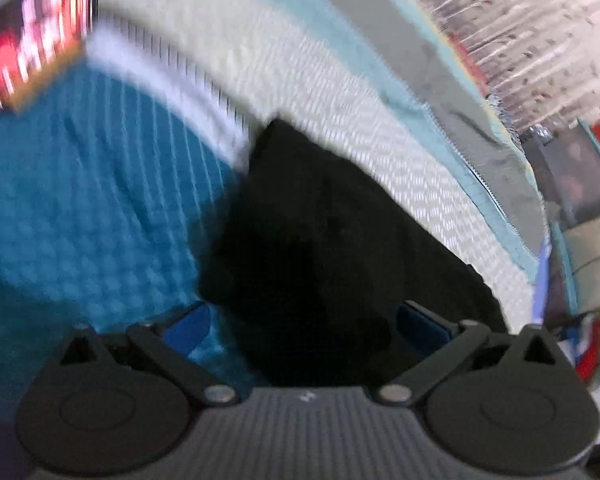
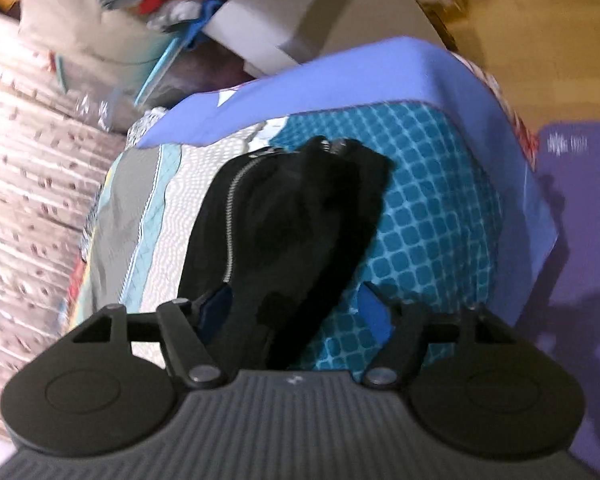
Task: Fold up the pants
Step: 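Lift the pants with both grippers and fold the leg toward the waistband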
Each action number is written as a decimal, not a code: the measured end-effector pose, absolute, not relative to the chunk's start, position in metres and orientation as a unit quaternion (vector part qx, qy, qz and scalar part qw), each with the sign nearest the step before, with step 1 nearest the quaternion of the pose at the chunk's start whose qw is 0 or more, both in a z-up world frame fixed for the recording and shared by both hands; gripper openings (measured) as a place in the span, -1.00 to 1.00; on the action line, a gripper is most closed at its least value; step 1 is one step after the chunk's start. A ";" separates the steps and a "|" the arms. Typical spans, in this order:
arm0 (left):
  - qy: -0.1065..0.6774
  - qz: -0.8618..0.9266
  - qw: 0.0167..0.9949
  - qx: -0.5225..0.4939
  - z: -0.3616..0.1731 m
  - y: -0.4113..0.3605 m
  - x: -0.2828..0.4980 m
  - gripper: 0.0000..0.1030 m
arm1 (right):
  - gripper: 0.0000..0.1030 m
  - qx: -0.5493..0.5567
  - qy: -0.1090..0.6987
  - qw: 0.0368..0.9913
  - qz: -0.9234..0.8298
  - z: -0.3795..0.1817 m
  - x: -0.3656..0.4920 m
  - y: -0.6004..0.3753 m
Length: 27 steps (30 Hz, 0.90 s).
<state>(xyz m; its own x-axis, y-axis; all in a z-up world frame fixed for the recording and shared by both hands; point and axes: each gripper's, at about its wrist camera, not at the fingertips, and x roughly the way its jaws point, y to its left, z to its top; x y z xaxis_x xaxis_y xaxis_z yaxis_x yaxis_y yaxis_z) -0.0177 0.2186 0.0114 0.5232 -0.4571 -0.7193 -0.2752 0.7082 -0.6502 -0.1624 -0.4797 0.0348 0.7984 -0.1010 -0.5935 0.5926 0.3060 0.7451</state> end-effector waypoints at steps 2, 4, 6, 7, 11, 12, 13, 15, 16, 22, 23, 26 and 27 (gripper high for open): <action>0.496 -0.053 0.757 -0.421 -0.013 0.216 -0.008 0.97 | 0.45 0.556 0.227 0.767 -0.225 0.032 -0.161 -0.484; 0.487 -0.038 0.765 -0.419 -0.016 0.210 -0.001 0.37 | 0.47 0.562 0.221 0.765 -0.222 0.031 -0.166 -0.487; 0.496 -0.030 0.767 -0.405 -0.012 0.202 0.008 -0.35 | 0.47 0.560 0.217 0.768 -0.224 0.033 -0.161 -0.488; 0.499 -0.026 0.769 -0.399 -0.009 0.200 0.011 -0.55 | 0.26 0.553 0.215 0.774 -0.221 0.037 -0.161 -0.486; 0.476 -0.031 0.792 -0.382 0.026 0.202 0.024 -0.67 | -0.80 0.523 0.225 0.796 -0.206 0.063 -0.132 -0.492; 0.462 -0.038 0.797 -0.387 0.039 0.208 0.028 -0.68 | -0.81 0.521 0.218 0.802 -0.194 0.075 -0.124 -0.493; 0.447 -0.044 0.805 -0.389 0.055 0.212 0.031 -0.69 | -0.81 0.511 0.214 0.812 -0.184 0.089 -0.112 -0.493; 0.413 -0.053 0.824 -0.384 0.087 0.220 0.036 -0.69 | -0.81 0.484 0.202 0.836 -0.164 0.122 -0.089 -0.486; 0.399 -0.057 0.831 -0.382 0.099 0.222 0.036 -0.69 | -0.81 0.477 0.191 0.845 -0.152 0.139 -0.079 -0.482; 0.333 -0.049 0.866 -0.369 0.135 0.249 0.004 -0.69 | -0.81 0.501 0.111 0.856 -0.058 0.177 -0.060 -0.466; 0.338 -0.039 0.868 -0.362 0.128 0.250 -0.001 -0.68 | -0.81 0.502 0.109 0.857 -0.050 0.172 -0.062 -0.462; 0.400 0.003 0.848 -0.348 0.082 0.251 -0.006 -0.68 | -0.81 0.508 0.144 0.847 -0.060 0.133 -0.071 -0.455; 0.426 0.014 0.836 -0.346 0.063 0.250 -0.008 -0.68 | -0.81 0.512 0.169 0.839 -0.077 0.112 -0.077 -0.454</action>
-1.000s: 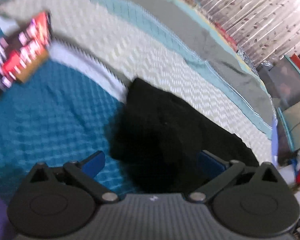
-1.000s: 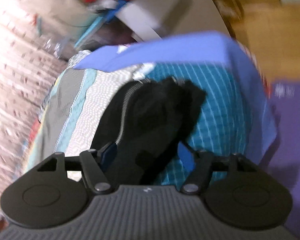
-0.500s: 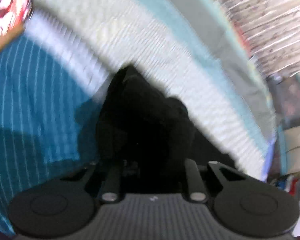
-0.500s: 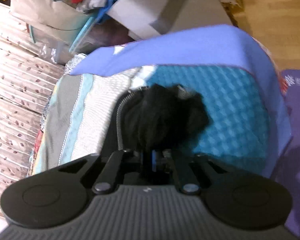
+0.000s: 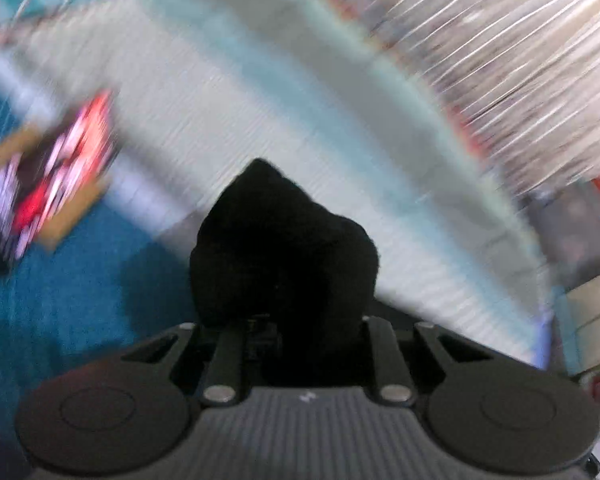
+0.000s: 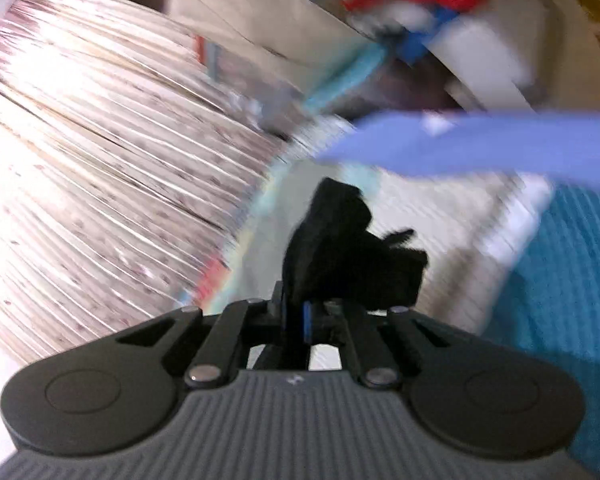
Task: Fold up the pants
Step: 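Lift the pants with both grippers and fold the leg toward the waistband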
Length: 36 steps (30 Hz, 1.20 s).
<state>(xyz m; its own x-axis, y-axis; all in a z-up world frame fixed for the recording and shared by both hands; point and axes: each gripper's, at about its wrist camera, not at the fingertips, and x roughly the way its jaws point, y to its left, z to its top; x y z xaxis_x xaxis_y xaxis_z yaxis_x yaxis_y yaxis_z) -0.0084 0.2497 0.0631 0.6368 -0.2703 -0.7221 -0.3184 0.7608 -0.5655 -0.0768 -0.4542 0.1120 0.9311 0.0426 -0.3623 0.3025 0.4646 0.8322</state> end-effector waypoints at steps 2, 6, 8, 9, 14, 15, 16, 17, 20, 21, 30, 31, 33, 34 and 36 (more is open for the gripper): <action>0.483 0.039 0.803 -0.347 0.018 0.245 -0.012 -0.68 | -0.81 0.510 0.217 0.823 -0.124 0.076 -0.084 -0.454; 0.482 0.052 0.807 -0.338 -0.003 0.237 -0.026 -0.53 | -0.81 0.546 0.239 0.788 -0.155 0.029 -0.116 -0.459; 0.482 0.062 0.810 -0.327 0.005 0.235 -0.027 -0.39 | -0.80 0.555 0.234 0.784 -0.150 0.029 -0.120 -0.463; 0.484 0.067 0.812 -0.319 0.009 0.237 -0.032 -0.26 | -0.75 0.553 0.236 0.785 -0.150 0.033 -0.122 -0.461; 0.457 0.073 0.831 -0.308 0.044 0.240 -0.062 -0.11 | -0.07 0.565 0.196 0.788 -0.144 0.035 -0.120 -0.469; 0.449 0.073 0.836 -0.306 0.050 0.242 -0.069 -0.10 | -0.01 0.571 0.188 0.787 -0.141 0.035 -0.120 -0.472; 0.442 0.074 0.840 -0.306 0.058 0.243 -0.072 -0.09 | 0.00 0.572 0.187 0.786 -0.140 0.030 -0.116 -0.475; 0.433 0.077 0.844 -0.307 0.066 0.244 -0.078 -0.08 | 0.00 0.571 0.190 0.787 -0.139 0.028 -0.115 -0.476; 0.416 0.086 0.853 -0.304 0.083 0.242 -0.083 -0.08 | 0.00 0.562 0.191 0.793 -0.136 0.028 -0.105 -0.480; 0.415 0.083 0.854 -0.302 0.089 0.239 -0.082 -0.08 | 0.00 0.560 0.189 0.795 -0.135 0.027 -0.101 -0.482; 0.449 -0.029 0.853 -0.263 0.087 0.150 -0.019 -0.08 | -0.64 0.411 0.189 0.891 -0.035 0.099 -0.068 -0.432; 0.456 -0.043 0.851 -0.258 0.083 0.138 -0.014 -0.08 | -0.64 0.362 0.194 0.912 -0.008 0.113 -0.065 -0.410; 0.473 -0.070 0.844 -0.244 0.074 0.112 -0.004 -0.06 | -0.64 0.268 0.210 0.939 0.039 0.131 -0.058 -0.365; 0.480 -0.082 0.840 -0.239 0.070 0.102 -0.001 -0.06 | -0.64 0.212 0.220 0.950 0.057 0.136 -0.055 -0.338; 0.494 -0.105 0.831 -0.231 0.061 0.082 0.002 -0.04 | -0.64 0.083 0.237 0.965 0.079 0.134 -0.052 -0.280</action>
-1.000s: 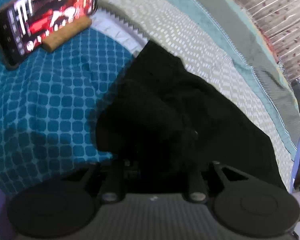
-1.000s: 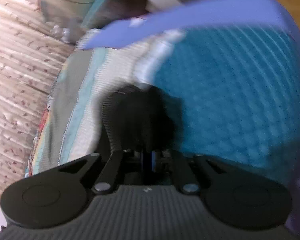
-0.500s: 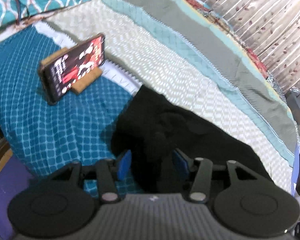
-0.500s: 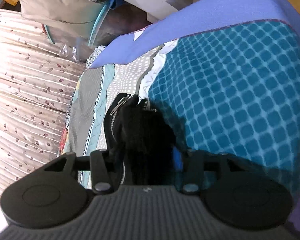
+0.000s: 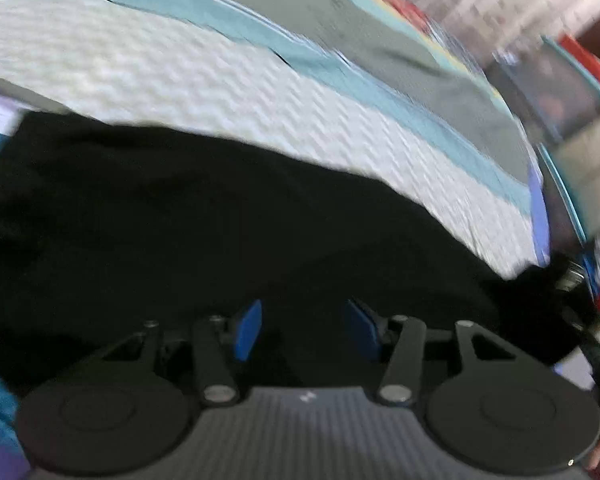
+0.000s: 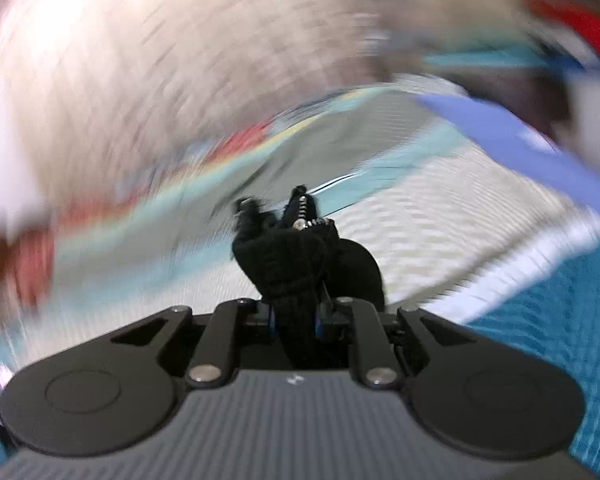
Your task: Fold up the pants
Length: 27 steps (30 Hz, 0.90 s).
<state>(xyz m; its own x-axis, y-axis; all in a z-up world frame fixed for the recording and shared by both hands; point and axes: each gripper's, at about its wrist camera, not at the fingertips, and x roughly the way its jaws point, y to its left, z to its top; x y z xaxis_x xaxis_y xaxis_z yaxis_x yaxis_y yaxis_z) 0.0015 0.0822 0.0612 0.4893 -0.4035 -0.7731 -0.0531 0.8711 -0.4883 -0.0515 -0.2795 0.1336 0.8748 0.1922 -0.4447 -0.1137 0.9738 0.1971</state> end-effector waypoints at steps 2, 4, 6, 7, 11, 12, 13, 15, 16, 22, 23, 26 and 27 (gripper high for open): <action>0.507 -0.122 0.824 -0.222 0.053 0.068 0.002 -0.03 | -0.63 -0.024 0.251 0.964 0.089 0.118 -0.051 -0.232; 0.515 -0.133 0.821 -0.209 0.047 0.062 -0.004 -0.01 | -0.62 -0.104 0.267 0.952 0.108 0.094 -0.049 -0.197; 0.516 -0.131 0.823 -0.198 0.044 0.063 -0.009 0.03 | -0.49 -0.177 0.288 0.934 0.113 0.069 -0.047 -0.173; 0.515 -0.128 0.824 -0.198 0.043 0.066 -0.011 0.07 | -0.39 -0.215 0.296 0.924 0.110 0.057 -0.046 -0.165; 0.503 -0.110 0.829 -0.217 0.045 0.094 -0.019 0.10 | 0.18 -0.293 0.282 0.906 0.115 0.053 -0.064 -0.161; 0.499 -0.105 0.831 -0.221 0.046 0.102 -0.023 0.11 | 0.24 -0.293 0.278 0.907 0.118 0.059 -0.067 -0.165; 0.492 -0.099 0.834 -0.228 0.048 0.114 -0.029 0.12 | 0.24 -0.286 0.273 0.911 0.121 0.067 -0.070 -0.169; 0.476 -0.087 0.841 -0.242 0.052 0.134 -0.038 0.14 | 0.24 -0.256 0.261 0.922 0.130 0.084 -0.077 -0.176; 0.469 -0.083 0.843 -0.249 0.054 0.144 -0.043 0.14 | 0.21 -0.237 0.258 0.927 0.134 0.090 -0.077 -0.179; 0.426 -0.039 0.861 -0.277 0.066 0.195 -0.071 0.19 | -0.36 -0.112 0.306 0.936 0.131 0.085 -0.043 -0.177; 0.422 -0.025 0.863 -0.278 0.067 0.203 -0.075 0.20 | -0.37 -0.104 0.327 0.932 0.121 0.078 -0.036 -0.172; 0.411 0.002 0.863 -0.292 0.066 0.230 -0.087 0.20 | -0.30 -0.099 0.361 0.922 0.101 0.057 -0.018 -0.160; 0.408 0.007 0.862 -0.299 0.065 0.239 -0.091 0.20 | -0.30 -0.120 0.362 0.920 0.097 0.060 -0.019 -0.152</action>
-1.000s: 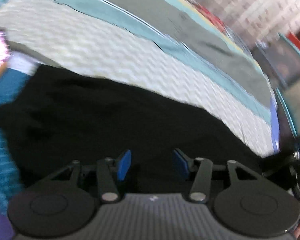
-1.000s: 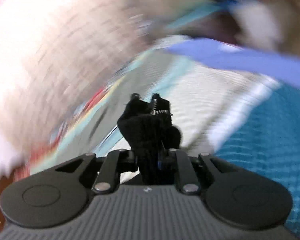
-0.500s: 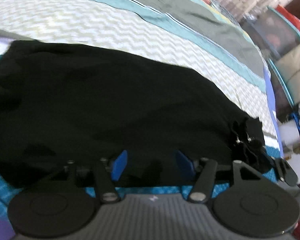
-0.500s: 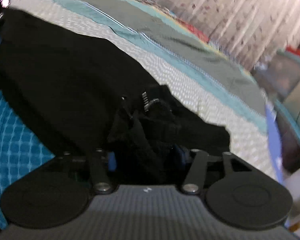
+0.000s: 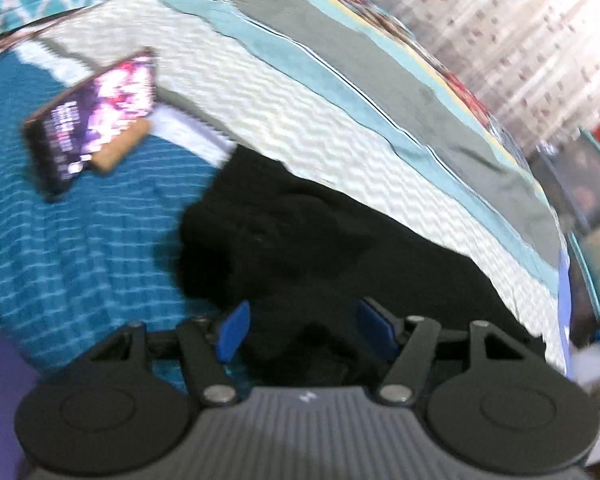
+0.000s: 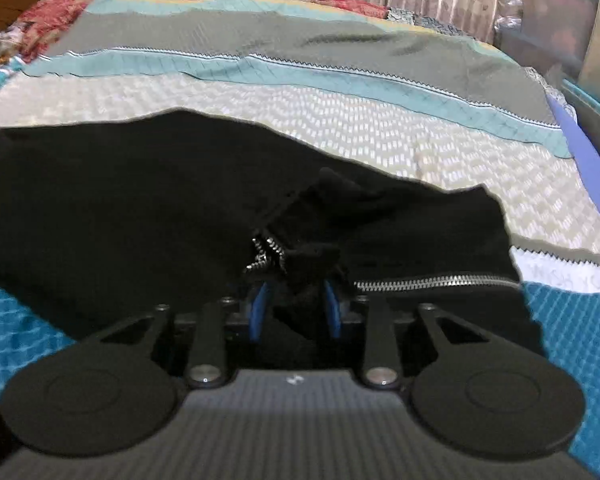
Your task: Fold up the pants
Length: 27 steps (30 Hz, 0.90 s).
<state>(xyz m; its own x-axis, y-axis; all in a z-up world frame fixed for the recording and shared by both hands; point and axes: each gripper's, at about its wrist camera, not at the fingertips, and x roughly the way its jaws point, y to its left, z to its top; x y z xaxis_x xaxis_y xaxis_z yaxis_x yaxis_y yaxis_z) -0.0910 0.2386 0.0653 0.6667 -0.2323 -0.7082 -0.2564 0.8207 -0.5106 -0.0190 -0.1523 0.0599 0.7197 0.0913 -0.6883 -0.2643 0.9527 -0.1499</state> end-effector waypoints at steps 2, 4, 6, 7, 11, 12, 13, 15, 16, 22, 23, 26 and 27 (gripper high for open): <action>0.402 0.025 0.865 -0.298 0.064 0.248 -0.098 0.44 | -0.31 -0.147 0.354 0.919 0.096 0.072 -0.024 -0.143; 0.394 0.036 0.871 -0.292 0.062 0.253 -0.103 0.70 | -0.31 -0.133 0.319 0.933 0.100 0.092 -0.036 -0.147; 0.393 0.030 0.869 -0.299 0.057 0.258 -0.103 0.74 | -0.31 -0.105 0.297 0.942 0.118 0.113 -0.041 -0.143; 0.395 0.028 0.866 -0.307 0.054 0.261 -0.102 0.81 | -0.31 -0.098 0.295 0.942 0.127 0.118 -0.043 -0.139; 0.396 0.010 0.847 -0.355 0.038 0.267 -0.091 0.95 | -0.35 -0.037 0.331 0.920 0.205 0.122 -0.030 -0.097; 0.394 0.010 0.844 -0.364 0.034 0.268 -0.087 0.99 | -0.37 -0.019 0.347 0.909 0.230 0.119 -0.024 -0.082; 0.394 0.012 0.842 -0.369 0.029 0.268 -0.083 0.99 | -0.43 -0.008 0.359 0.900 0.247 0.116 -0.018 -0.069; 0.398 0.014 0.834 -0.381 0.021 0.270 -0.072 0.99 | -0.55 0.013 0.386 0.876 0.288 0.108 -0.008 -0.036; 0.399 0.014 0.830 -0.389 0.017 0.271 -0.067 0.99 | -0.59 0.023 0.397 0.865 0.305 0.107 -0.006 -0.021; 0.400 0.038 0.823 -0.402 -0.007 0.274 -0.053 -0.08 | -0.70 0.078 0.472 0.806 0.348 0.080 0.030 0.053; 0.395 0.038 0.824 -0.405 -0.008 0.273 -0.054 -0.11 | -0.70 0.088 0.495 0.791 0.348 0.070 0.037 0.062; 0.390 0.035 0.844 -0.366 0.006 0.259 -0.055 -0.20 | -0.81 0.122 0.557 0.750 0.335 0.037 0.046 0.079; 0.381 0.031 0.860 -0.338 0.015 0.249 -0.056 -0.20 | -0.87 0.132 0.556 0.749 0.336 0.039 0.045 0.078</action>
